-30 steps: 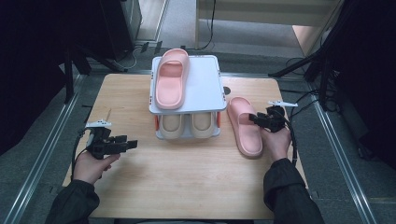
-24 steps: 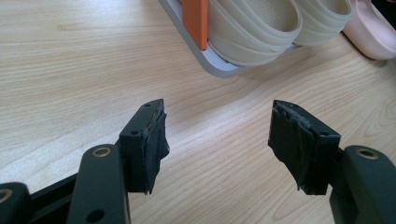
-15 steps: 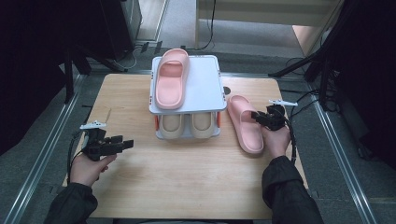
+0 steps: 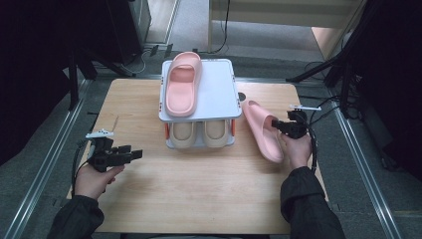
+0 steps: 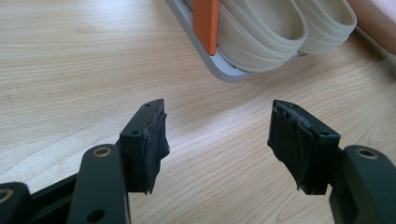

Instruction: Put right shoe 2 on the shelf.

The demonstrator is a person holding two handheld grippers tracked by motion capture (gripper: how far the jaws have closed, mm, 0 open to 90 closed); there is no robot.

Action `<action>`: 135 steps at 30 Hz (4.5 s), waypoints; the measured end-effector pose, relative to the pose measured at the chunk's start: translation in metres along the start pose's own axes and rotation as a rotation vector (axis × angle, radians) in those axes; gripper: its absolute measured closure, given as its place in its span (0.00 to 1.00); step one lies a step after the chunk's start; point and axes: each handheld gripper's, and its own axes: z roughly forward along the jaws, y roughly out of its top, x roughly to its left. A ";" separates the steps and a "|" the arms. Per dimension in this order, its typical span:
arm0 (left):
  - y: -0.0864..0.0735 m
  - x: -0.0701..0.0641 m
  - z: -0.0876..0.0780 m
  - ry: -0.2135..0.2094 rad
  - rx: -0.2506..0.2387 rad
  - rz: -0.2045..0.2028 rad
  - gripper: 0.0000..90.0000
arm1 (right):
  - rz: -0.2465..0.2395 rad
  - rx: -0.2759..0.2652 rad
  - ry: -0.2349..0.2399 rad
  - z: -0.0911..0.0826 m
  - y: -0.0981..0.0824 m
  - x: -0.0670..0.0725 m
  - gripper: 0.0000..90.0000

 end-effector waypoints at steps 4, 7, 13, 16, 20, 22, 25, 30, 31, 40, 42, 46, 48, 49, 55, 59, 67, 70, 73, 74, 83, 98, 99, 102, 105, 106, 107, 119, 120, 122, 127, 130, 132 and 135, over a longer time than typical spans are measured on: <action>0.000 0.000 0.000 -0.001 0.006 0.008 0.41 | 0.001 0.003 -0.006 -0.004 0.002 0.004 0.90; -0.001 0.000 0.002 -0.017 0.023 0.006 0.41 | 0.006 0.002 -0.002 -0.010 0.003 0.007 0.90; 0.000 -0.004 0.003 -0.039 0.021 0.031 0.41 | -0.034 -0.004 -0.039 -0.018 0.015 0.016 0.89; 0.000 -0.006 0.004 -0.041 0.019 0.044 0.41 | -0.036 -0.009 -0.038 -0.022 0.023 0.018 0.90; 0.000 -0.005 0.004 -0.042 0.022 0.042 0.41 | -0.029 -0.006 0.002 -0.028 0.039 0.023 0.89; 0.000 -0.005 0.004 -0.045 0.020 0.041 0.41 | -0.040 -0.011 0.013 -0.033 0.049 0.027 0.89; 0.000 -0.005 0.004 -0.049 0.032 0.042 0.41 | -0.060 -0.023 0.012 -0.041 0.064 0.033 0.89; 0.000 -0.003 0.003 -0.055 0.025 0.040 0.41 | -0.069 -0.034 0.018 -0.052 0.088 0.043 0.89; 0.000 -0.002 0.003 -0.053 0.028 0.040 0.41 | -0.067 -0.039 0.017 -0.054 0.092 0.045 0.89; 0.001 -0.002 0.003 -0.071 0.031 0.042 0.42 | -0.121 -0.038 0.012 -0.061 0.128 0.072 0.89; 0.002 -0.002 0.003 -0.076 0.030 0.049 0.42 | -0.126 -0.032 0.011 -0.062 0.135 0.079 0.89; 0.004 -0.003 0.004 -0.092 0.029 0.057 0.42 | -0.125 -0.023 0.018 -0.065 0.148 0.093 0.88; 0.004 -0.004 0.005 -0.094 0.031 0.059 0.42 | -0.138 -0.031 0.026 -0.067 0.157 0.100 0.88; 0.005 -0.004 0.005 -0.094 0.037 0.067 0.42 | -0.139 -0.034 0.026 -0.068 0.161 0.103 0.88; 0.006 -0.002 0.006 -0.084 0.038 0.079 0.41 | -0.142 -0.047 0.029 -0.066 0.181 0.122 0.88; 0.007 -0.001 0.005 -0.089 0.030 0.080 0.41 | -0.149 -0.035 0.007 -0.058 0.188 0.130 0.87; 0.008 -0.002 0.006 -0.104 0.026 0.084 0.41 | -0.151 -0.016 -0.023 -0.037 0.190 0.142 0.86; 0.009 -0.002 0.006 -0.110 0.028 0.096 0.41 | -0.156 0.004 -0.029 -0.027 0.188 0.148 0.86; 0.010 -0.004 0.005 -0.116 0.016 0.111 0.42 | -0.160 0.017 -0.043 -0.017 0.186 0.155 0.86; 0.010 -0.005 0.005 -0.117 0.008 0.111 0.42 | -0.160 0.018 -0.049 -0.015 0.186 0.157 0.86; 0.011 -0.006 0.005 -0.140 0.017 0.125 0.41 | -0.177 0.006 -0.077 -0.002 0.184 0.173 0.82; 0.012 -0.007 0.003 -0.127 -0.003 0.133 0.41 | -0.250 0.001 -0.015 -0.004 0.170 0.195 0.72; 0.012 -0.007 0.003 -0.126 -0.002 0.133 0.41 | -0.253 0.002 -0.013 -0.005 0.170 0.195 0.72; 0.012 -0.006 0.003 -0.125 0.002 0.136 0.41 | -0.265 0.013 -0.005 -0.006 0.168 0.197 0.72; 0.012 -0.007 0.004 -0.124 0.000 0.137 0.41 | -0.277 0.011 0.009 -0.008 0.166 0.200 0.72; 0.013 -0.007 0.004 -0.125 -0.002 0.135 0.42 | -0.276 0.010 0.015 -0.008 0.165 0.200 0.72; 0.013 -0.007 0.004 -0.125 -0.002 0.135 0.42 | -0.280 0.005 0.023 -0.008 0.165 0.201 0.71; 0.018 -0.010 0.013 -0.140 0.011 0.149 0.42 | -0.308 -0.025 0.075 -0.005 0.159 0.198 0.64; 0.018 -0.010 0.013 -0.140 0.012 0.150 0.42 | -0.303 -0.026 0.085 -0.005 0.158 0.196 0.63; 0.020 -0.010 0.014 -0.141 0.015 0.150 0.42 | -0.297 -0.028 0.096 -0.006 0.156 0.195 0.61; 0.022 -0.010 0.017 -0.152 0.009 0.147 0.42 | -0.313 -0.043 0.098 -0.012 0.149 0.193 0.61; 0.024 -0.011 0.020 -0.150 0.021 0.152 0.42 | -0.314 -0.047 0.113 -0.016 0.144 0.192 0.62; 0.025 -0.011 0.021 -0.155 0.024 0.152 0.42 | -0.315 -0.049 0.121 -0.019 0.141 0.191 0.62; 0.027 -0.012 0.024 -0.151 0.032 0.158 0.42 | -0.318 -0.051 0.136 -0.024 0.136 0.187 0.62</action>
